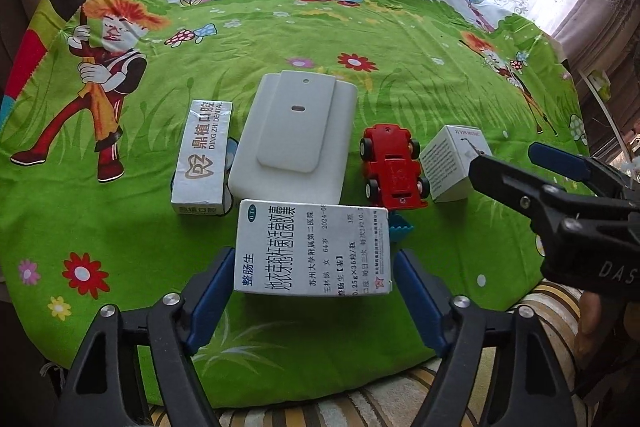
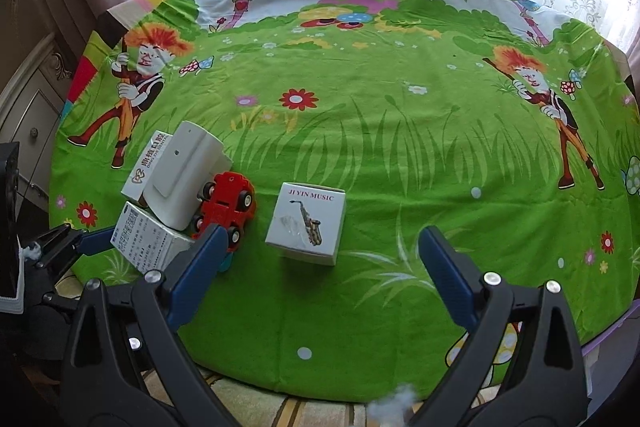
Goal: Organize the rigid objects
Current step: 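Grasp the long white printed box with the left tool, then grasp the JI YIN MUSIC saxophone box with the right tool while the left tool holds its box, then carry both boxes over the purple-rimmed box and open both tools, then withdraw both open tools from the purple-rimmed box back to the bedspread, then grasp the white DING ZHI DENTAL box with the left tool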
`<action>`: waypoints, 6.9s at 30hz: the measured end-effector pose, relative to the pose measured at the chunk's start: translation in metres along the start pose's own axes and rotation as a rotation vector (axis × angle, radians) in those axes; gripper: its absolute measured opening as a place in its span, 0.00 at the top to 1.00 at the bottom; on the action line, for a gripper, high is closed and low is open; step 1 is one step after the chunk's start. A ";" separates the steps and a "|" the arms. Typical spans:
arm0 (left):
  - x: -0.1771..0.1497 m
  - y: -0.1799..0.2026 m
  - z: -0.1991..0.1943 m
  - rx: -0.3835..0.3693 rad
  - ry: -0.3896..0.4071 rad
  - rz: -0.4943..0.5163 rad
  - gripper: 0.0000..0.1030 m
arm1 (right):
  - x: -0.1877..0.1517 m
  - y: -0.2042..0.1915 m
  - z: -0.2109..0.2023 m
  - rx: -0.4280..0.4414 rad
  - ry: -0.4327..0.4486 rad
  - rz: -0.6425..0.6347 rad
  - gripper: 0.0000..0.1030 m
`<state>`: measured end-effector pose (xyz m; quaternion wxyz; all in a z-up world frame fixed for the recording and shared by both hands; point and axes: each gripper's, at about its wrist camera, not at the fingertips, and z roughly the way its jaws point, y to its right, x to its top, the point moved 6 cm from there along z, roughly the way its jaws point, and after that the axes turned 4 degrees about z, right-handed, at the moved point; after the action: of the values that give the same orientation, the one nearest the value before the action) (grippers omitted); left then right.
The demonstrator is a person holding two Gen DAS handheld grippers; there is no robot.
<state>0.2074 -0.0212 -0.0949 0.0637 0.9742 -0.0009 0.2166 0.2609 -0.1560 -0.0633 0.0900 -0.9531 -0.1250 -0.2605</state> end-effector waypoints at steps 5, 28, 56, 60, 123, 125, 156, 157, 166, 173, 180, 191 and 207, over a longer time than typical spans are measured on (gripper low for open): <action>-0.001 0.000 0.000 -0.005 0.011 -0.004 0.30 | 0.001 -0.001 0.007 -0.014 -0.003 -0.010 0.06; -0.004 -0.003 -0.037 -0.049 0.164 -0.095 0.31 | -0.006 0.006 0.018 -0.012 -0.028 0.017 0.55; -0.012 0.065 -0.074 -0.061 0.218 0.003 0.31 | -0.041 0.031 -0.075 0.031 0.125 0.062 0.55; -0.014 0.082 -0.078 -0.076 0.218 0.027 0.31 | -0.049 0.040 -0.088 0.035 0.134 0.072 0.55; -0.018 0.394 -0.070 -0.428 0.162 0.520 0.22 | -0.144 0.328 -0.245 -0.362 0.292 0.532 0.24; -0.016 0.390 -0.071 -0.426 0.165 0.512 0.22 | -0.143 0.325 -0.243 -0.358 0.288 0.525 0.24; 0.022 0.265 -0.087 -0.337 0.250 0.329 0.22 | -0.086 0.212 -0.215 -0.264 0.273 0.296 0.22; 0.024 0.256 -0.086 -0.331 0.251 0.314 0.22 | -0.082 0.206 -0.213 -0.259 0.271 0.283 0.22; 0.038 0.176 -0.082 -0.260 0.261 0.197 0.22 | -0.056 0.152 -0.182 -0.171 0.238 0.203 0.22; 0.046 0.105 -0.082 -0.182 0.272 0.107 0.22 | -0.037 0.115 -0.166 -0.130 0.224 0.150 0.22; 0.058 0.010 -0.086 -0.066 0.284 -0.060 0.22 | -0.016 0.076 -0.148 -0.079 0.209 0.095 0.21; 0.059 -0.070 -0.068 0.019 0.249 -0.173 0.35 | 0.006 0.020 -0.106 -0.006 0.142 0.032 0.21; 0.039 -0.084 0.007 0.019 0.066 -0.144 0.50 | 0.011 -0.033 -0.034 0.057 -0.004 -0.009 0.21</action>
<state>0.2479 0.0626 -0.0954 0.0699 0.9647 0.0733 0.2433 0.2450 -0.1305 -0.0251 0.1157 -0.9501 -0.1371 -0.2552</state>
